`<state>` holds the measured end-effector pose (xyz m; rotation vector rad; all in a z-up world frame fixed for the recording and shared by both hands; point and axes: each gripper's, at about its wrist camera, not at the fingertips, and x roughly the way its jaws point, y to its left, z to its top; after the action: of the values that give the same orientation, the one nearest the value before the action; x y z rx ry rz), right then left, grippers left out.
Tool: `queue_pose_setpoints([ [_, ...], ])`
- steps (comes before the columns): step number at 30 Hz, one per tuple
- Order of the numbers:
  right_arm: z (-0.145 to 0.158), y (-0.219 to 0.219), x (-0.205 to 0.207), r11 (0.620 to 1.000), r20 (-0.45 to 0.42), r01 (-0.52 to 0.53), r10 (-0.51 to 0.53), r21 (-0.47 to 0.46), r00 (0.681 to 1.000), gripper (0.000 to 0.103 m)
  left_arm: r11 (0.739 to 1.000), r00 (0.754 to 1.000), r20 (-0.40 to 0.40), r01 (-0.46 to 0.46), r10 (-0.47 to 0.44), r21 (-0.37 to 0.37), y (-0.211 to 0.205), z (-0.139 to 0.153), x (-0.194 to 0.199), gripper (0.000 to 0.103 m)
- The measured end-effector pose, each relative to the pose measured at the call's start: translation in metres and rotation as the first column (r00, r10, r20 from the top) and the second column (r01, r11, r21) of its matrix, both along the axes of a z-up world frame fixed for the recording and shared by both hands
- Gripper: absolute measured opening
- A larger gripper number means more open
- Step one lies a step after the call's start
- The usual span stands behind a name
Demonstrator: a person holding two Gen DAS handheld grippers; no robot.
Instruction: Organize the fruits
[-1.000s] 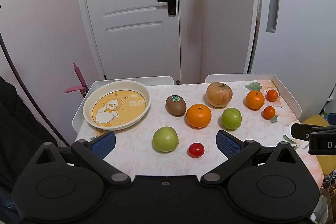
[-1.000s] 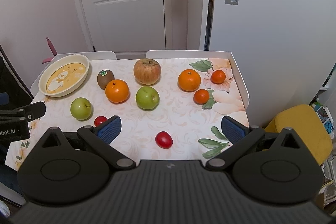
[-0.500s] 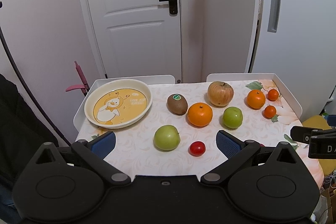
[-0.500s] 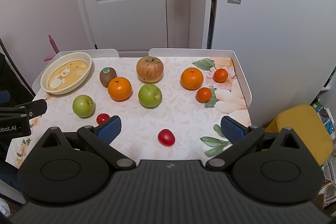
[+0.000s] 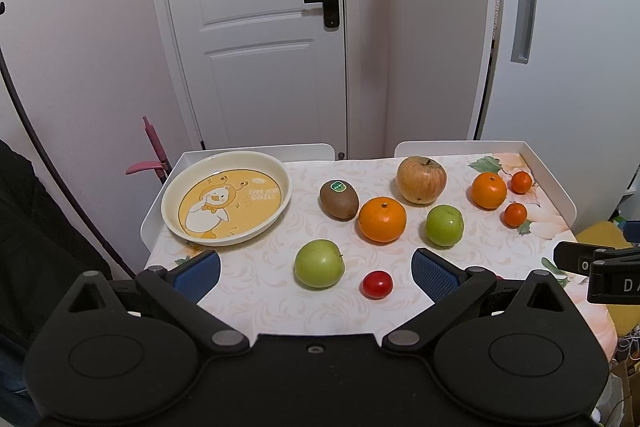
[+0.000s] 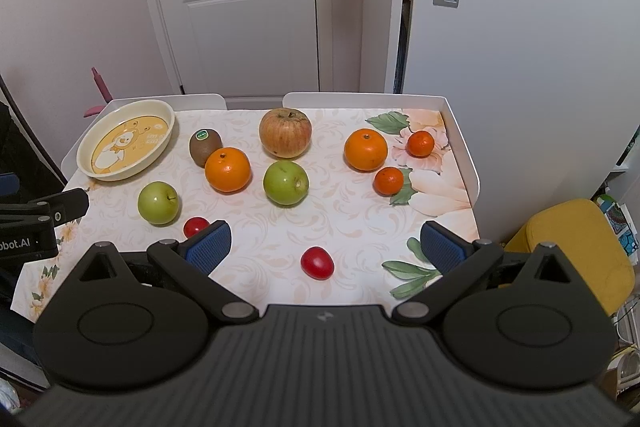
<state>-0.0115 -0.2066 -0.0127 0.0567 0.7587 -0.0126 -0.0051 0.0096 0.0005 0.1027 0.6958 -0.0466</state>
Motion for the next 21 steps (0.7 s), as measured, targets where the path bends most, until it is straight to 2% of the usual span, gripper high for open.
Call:
queue_pose_setpoints([
  [21,0.0013,-0.0018,0.0023,1.000,0.001,-0.009,0.009,0.008,1.000,0.103,1.000,1.000,-0.003,-0.006,0.006,0.000,0.0017,0.0001,0.0022,0.102],
])
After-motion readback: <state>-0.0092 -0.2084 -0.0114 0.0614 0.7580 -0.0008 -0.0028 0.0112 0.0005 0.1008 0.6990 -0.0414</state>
